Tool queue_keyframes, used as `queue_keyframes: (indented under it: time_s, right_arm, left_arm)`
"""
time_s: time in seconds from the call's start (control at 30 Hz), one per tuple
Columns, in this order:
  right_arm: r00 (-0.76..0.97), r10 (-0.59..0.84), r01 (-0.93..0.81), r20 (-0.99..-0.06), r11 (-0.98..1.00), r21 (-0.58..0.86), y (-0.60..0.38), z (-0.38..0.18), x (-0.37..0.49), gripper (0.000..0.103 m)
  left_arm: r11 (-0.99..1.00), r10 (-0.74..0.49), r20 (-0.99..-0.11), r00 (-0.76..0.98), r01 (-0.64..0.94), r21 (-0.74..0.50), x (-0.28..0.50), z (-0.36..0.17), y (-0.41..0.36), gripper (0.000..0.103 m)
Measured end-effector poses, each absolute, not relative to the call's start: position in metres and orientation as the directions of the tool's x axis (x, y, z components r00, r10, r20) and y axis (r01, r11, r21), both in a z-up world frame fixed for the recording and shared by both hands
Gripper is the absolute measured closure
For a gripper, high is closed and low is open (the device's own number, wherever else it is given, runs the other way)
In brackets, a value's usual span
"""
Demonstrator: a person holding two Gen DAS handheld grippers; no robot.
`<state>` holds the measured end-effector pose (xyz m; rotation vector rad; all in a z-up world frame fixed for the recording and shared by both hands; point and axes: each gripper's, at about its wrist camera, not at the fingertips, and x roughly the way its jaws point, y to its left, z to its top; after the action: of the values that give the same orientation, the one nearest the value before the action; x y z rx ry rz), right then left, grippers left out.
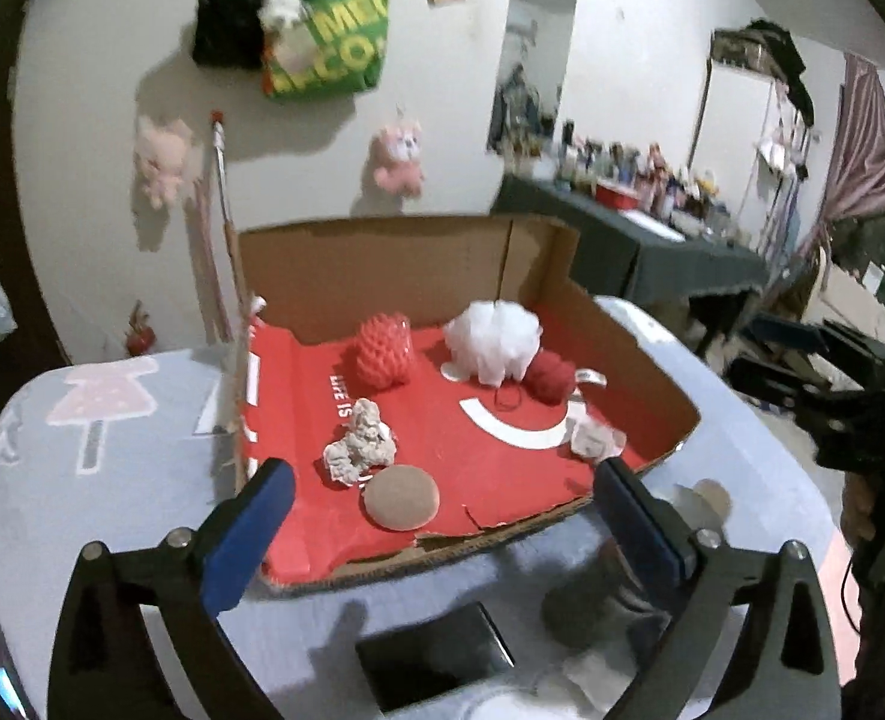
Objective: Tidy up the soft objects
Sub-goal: 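Withdraw both tools from the box toward the remaining items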
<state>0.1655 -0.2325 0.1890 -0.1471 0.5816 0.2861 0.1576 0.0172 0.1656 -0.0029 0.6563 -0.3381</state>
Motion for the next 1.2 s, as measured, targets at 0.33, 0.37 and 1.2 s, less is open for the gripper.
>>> queue_keyframes:
  time_s: [0.33, 0.37, 1.2]
  right_arm:
    - [0.896, 0.207, -0.257, -0.393, 0.963, -0.077, -0.233, 0.183, 0.074, 0.026]
    - [0.903, 0.199, -0.247, -0.381, 0.966, -0.079, -0.234, 0.181, 0.068, 0.024]
    - [0.719, 0.339, -0.300, -0.607, 0.939, 0.169, -0.240, 0.039, 0.057, 0.015]
  left_arm:
    - [0.960, -0.273, -0.453, 0.849, 0.270, -0.074, 0.080, 0.167, 0.007, 0.000]
    - [0.963, -0.265, -0.446, 0.855, 0.259, -0.076, 0.072, 0.165, 0.005, 0.000]
    - [0.950, -0.310, -0.653, 0.691, 0.243, -0.194, 0.059, 0.046, -0.026, 0.005]
